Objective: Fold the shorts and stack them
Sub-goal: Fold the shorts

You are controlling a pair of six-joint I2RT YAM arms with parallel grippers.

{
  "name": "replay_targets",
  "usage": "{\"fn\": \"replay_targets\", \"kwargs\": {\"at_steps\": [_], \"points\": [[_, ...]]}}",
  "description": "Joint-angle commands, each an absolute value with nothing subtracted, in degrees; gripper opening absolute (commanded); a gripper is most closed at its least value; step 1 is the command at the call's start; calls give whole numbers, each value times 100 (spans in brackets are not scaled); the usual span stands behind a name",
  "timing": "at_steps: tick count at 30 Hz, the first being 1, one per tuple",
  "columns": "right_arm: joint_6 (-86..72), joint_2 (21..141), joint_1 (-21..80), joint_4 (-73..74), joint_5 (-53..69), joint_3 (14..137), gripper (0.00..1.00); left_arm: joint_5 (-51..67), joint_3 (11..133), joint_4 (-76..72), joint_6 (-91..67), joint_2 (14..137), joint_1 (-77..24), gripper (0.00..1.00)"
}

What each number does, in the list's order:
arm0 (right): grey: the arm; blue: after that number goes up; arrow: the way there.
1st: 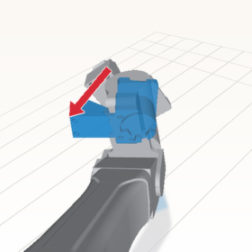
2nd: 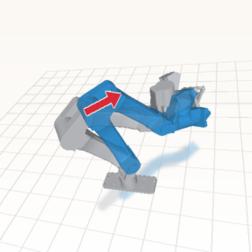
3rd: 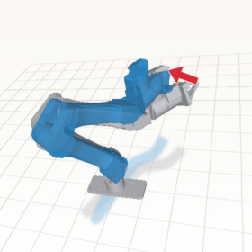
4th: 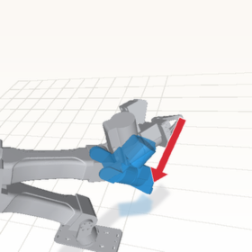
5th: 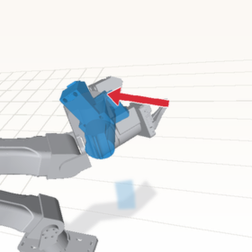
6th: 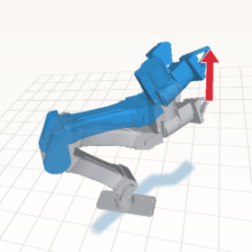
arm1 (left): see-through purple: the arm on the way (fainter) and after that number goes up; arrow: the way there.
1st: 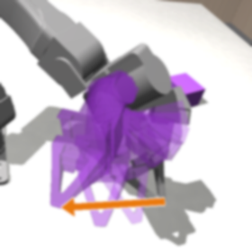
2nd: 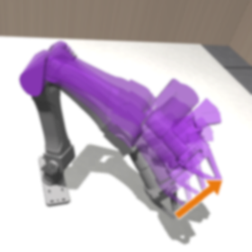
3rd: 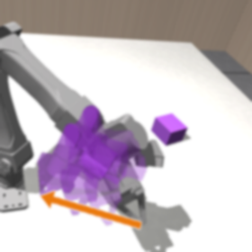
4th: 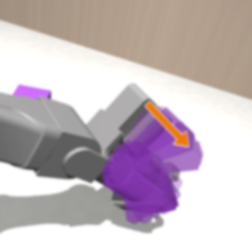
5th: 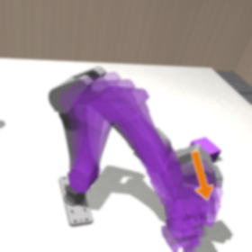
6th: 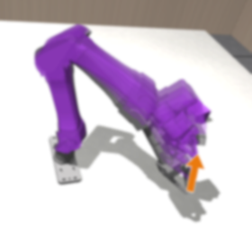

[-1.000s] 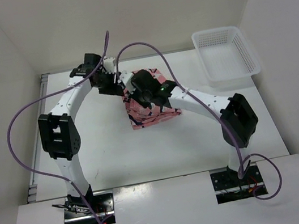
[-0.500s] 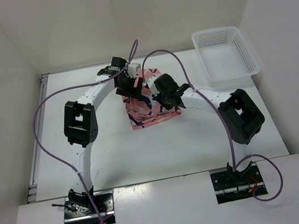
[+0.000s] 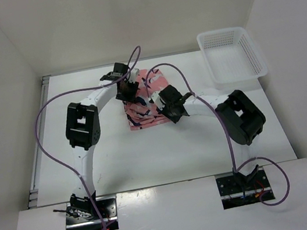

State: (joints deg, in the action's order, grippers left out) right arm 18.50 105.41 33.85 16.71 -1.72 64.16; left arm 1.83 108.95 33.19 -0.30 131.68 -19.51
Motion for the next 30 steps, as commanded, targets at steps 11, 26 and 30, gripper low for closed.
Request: {"fn": "replay_targets", "kwargs": {"at_steps": [11, 26, 30], "points": [[1258, 9537, 3358, 2206, 676, 7251, 31, 676, 10539, 3436, 0, 11647, -1854, 94], [580, 10502, 2031, 1741, 1001, 6952, 68, 1274, 8701, 3437, 0, 11407, -1854, 100], [527, 10679, 2030, 1679, 1309, 6952, 66, 1564, 8701, 3332, 0, 11531, -1854, 100]]}}
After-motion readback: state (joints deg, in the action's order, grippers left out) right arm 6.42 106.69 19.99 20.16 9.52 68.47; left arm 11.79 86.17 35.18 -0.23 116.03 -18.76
